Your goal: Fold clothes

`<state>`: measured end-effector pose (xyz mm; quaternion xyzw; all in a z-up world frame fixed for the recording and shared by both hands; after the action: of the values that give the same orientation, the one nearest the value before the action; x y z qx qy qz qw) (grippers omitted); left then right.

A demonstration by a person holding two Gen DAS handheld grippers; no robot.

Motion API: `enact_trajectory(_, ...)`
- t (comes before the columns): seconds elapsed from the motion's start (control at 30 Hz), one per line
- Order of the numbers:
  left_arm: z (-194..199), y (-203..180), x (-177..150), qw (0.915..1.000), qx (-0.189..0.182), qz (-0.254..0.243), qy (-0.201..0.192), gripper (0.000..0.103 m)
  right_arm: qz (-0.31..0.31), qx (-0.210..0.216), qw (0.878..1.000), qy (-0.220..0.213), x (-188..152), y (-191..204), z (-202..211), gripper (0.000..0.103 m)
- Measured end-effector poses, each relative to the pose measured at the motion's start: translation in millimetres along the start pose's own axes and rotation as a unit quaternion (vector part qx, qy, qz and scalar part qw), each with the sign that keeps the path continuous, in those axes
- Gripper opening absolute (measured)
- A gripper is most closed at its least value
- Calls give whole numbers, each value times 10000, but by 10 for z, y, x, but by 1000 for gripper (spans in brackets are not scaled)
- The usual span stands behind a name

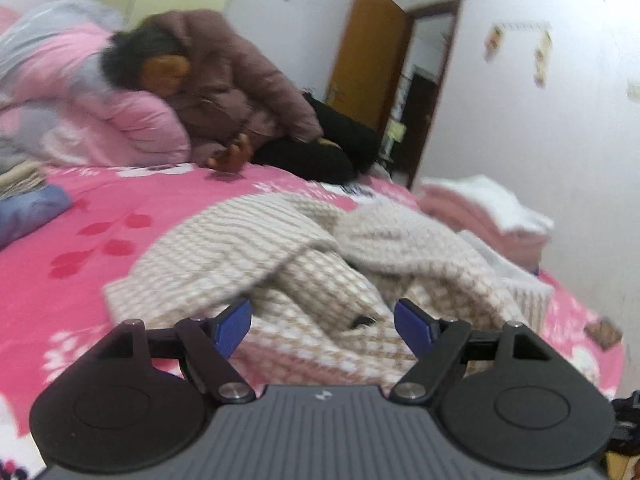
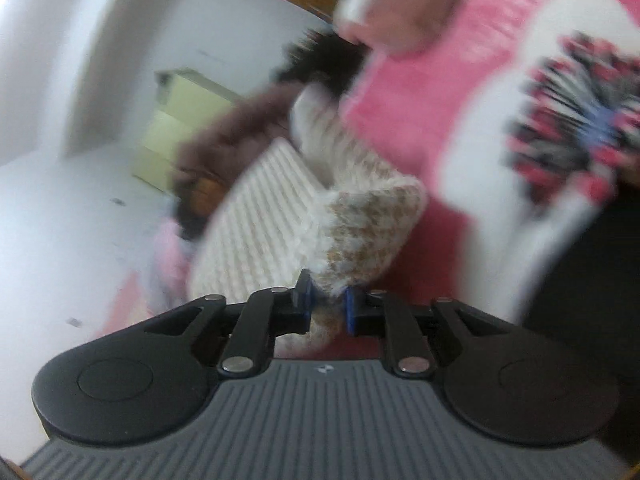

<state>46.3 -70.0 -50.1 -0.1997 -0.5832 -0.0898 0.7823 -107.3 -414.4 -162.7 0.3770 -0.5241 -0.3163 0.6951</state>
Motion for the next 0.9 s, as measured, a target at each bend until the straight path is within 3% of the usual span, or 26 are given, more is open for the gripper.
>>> enact_trajectory(0.1,-111,-101,-127,9995,-59,-76,297,80,325,-44,9995,-10,118,53,165,23)
enact_trajectory(0.23,-161,-154,-304,9981,-42,-91,614,80,835,7,9934,-786,435,201,379,53)
enact_trajectory(0.33,-125,-122,-353,9972,52,-11,749,80,888,297,9895,-1100,654,291,219,57)
enact_trajectory(0.4,-68,-90,-351,9967,121,49,801,80,891,620,9890,-1001,728,360,-8,65)
enact_trajectory(0.47,16,-66,-340,9969,181,18,769,80,787,953,9897,-716,792,473,-413,84)
enact_trajectory(0.57,167,-30,-304,9973,283,-79,675,81,593,1267,9900,-175,902,700,-1184,89)
enact_trajectory(0.67,328,21,-269,9970,449,-210,586,81,412,1174,9916,353,954,812,-1972,96)
enact_trajectory(0.8,516,155,-218,9966,649,-193,475,83,-115,400,9924,1161,789,632,-2897,97)
enact_trajectory(0.83,562,199,-205,9964,699,-170,446,84,-288,369,9897,1351,692,585,-2996,94)
enact_trajectory(0.9,647,294,-180,9959,809,-119,381,85,-406,688,9843,1575,504,616,-3005,66)
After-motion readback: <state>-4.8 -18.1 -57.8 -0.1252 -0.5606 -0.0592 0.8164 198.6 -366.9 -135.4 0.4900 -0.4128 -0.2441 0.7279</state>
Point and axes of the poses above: each gripper's, at about its wrist camera, not at the fingertips, and z roughly against the way its jaws point, y to its left, x to its top, the point moved 2 cm from there along -z, roughly the way its jaws point, and after that the axes turned 12 degrees about -y, right-handed, at the moved point
